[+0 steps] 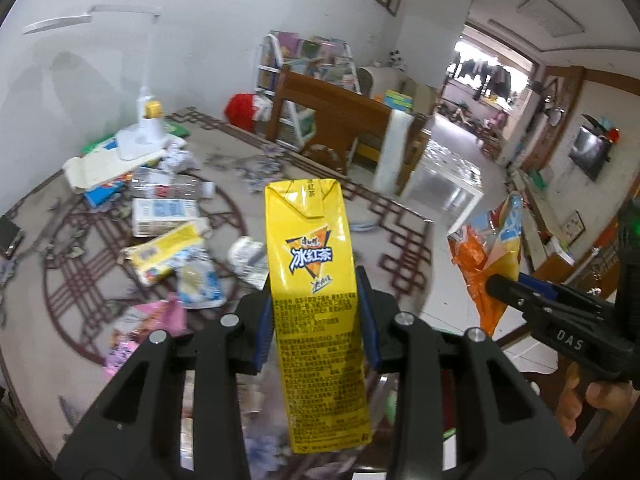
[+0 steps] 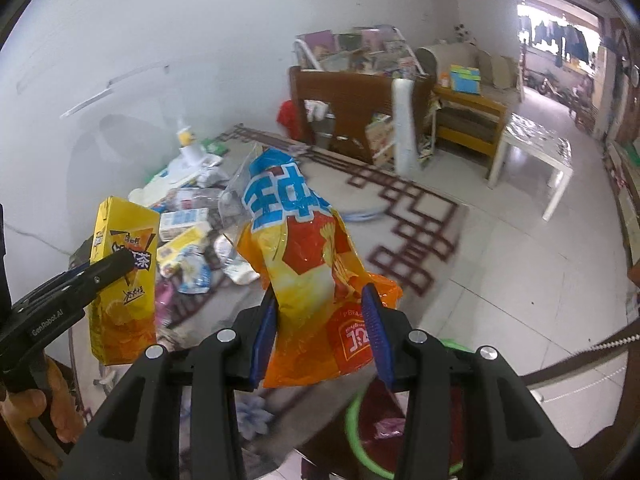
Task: Collect trash
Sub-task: 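Carry the carton and chip bag over the bin and open both tools, then move both open tools back over the table toward the remaining trash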
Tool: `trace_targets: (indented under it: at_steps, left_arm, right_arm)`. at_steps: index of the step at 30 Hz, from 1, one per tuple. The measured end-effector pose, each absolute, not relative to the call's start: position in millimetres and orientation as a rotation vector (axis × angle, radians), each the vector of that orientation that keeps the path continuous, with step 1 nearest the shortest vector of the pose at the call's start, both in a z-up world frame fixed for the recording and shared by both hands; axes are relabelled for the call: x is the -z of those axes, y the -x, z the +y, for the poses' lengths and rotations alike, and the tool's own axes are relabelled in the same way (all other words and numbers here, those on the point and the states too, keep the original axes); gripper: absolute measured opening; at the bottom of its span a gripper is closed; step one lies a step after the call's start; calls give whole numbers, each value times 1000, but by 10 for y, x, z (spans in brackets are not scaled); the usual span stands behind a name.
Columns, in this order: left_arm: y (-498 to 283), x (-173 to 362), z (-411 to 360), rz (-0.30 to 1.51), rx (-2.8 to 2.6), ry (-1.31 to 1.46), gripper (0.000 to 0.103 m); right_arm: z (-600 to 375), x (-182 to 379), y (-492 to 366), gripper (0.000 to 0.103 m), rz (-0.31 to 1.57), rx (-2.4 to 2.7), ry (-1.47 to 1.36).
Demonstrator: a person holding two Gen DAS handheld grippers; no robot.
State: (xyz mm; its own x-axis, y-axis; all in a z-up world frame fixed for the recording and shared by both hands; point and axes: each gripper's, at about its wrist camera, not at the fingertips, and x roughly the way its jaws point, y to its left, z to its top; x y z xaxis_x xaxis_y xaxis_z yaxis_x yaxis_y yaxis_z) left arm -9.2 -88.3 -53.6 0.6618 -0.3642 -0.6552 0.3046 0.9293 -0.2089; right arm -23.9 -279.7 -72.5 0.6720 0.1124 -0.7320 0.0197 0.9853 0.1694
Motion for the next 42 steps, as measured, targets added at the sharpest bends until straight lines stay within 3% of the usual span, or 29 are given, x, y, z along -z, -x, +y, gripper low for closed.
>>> trace_targets:
  at_steps: [21, 22, 25, 28, 34, 42]
  left_arm:
    - [598, 1123, -2682, 971, 611, 21, 35]
    - [612, 1138, -2718, 976, 615, 18, 36]
    - [645, 1142, -2757, 967, 604, 14, 72]
    - [694, 1077, -2766, 937, 589, 0, 80]
    - [716, 874, -2623, 874, 539, -10, 88]
    - [645, 466, -2082, 743, 421, 27, 90]
  right_arm:
    - [-4185, 1139, 965, 44, 1054, 79, -306]
    - [-4209, 1142, 976, 48, 1061, 85, -299]
    - [-4254, 1132, 988, 61, 1062, 120, -266]
    - [-4266, 1069, 1018, 68, 1041, 131, -249]
    - [-4062, 742, 1043, 71, 959, 155, -129]
    - [-3582, 215, 991, 75, 823, 143, 17]
